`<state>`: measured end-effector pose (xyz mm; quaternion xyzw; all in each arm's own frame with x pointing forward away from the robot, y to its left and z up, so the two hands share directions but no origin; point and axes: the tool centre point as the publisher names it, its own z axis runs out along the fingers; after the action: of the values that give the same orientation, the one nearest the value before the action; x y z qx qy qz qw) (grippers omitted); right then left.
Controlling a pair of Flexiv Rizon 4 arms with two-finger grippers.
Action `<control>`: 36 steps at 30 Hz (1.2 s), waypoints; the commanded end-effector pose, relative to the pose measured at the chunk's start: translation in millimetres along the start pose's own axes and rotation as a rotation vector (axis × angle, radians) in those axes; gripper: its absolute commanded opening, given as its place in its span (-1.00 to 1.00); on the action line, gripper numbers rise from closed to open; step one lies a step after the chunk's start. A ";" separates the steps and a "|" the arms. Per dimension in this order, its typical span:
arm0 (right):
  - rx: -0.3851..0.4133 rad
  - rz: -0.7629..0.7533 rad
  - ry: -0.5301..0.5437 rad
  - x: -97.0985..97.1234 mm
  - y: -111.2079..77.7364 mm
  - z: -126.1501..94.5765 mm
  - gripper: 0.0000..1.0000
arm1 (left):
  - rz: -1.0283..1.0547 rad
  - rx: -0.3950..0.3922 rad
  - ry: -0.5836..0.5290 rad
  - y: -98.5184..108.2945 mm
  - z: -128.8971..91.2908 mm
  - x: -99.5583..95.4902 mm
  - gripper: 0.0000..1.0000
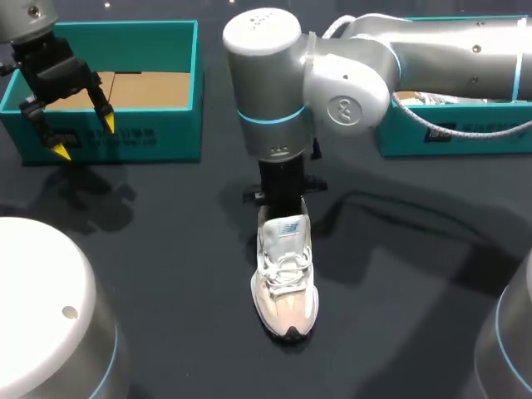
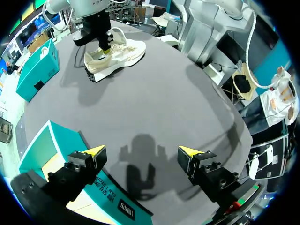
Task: Take the shoe out of the shoebox, open the shoe tongue, remove and reinsert the insole, then place the shoe into the shoebox
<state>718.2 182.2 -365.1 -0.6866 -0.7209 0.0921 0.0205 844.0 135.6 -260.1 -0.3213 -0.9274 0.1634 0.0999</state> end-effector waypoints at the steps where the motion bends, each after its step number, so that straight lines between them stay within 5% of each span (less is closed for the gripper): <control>1: 0.042 0.017 -0.002 5.0 -2.0 0.2 -0.88 | 0.001 -0.001 0.002 0.3 -0.4 0.3 1.00; 10: 0.088 0.048 -0.049 24.1 -12.6 -3.8 -0.08 | 0.001 -0.001 0.002 0.3 -0.4 0.3 1.00; 12: 0.087 0.052 -0.054 25.8 -14.4 -5.1 0.82 | 0.001 -0.001 0.002 0.3 -0.4 0.3 1.00; 13: 0.086 0.053 -0.054 26.1 -15.3 -5.6 1.00 | 0.001 -0.001 0.002 0.3 -0.4 0.3 1.00; 36: 0.032 0.106 -0.041 4.4 -29.8 -12.1 1.00 | 0.001 -0.001 0.002 0.3 -0.4 0.3 1.00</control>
<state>696.3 194.0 -350.8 -0.7205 -0.6813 0.1289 0.0099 844.1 135.6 -260.1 -0.3212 -0.9274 0.1634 0.0999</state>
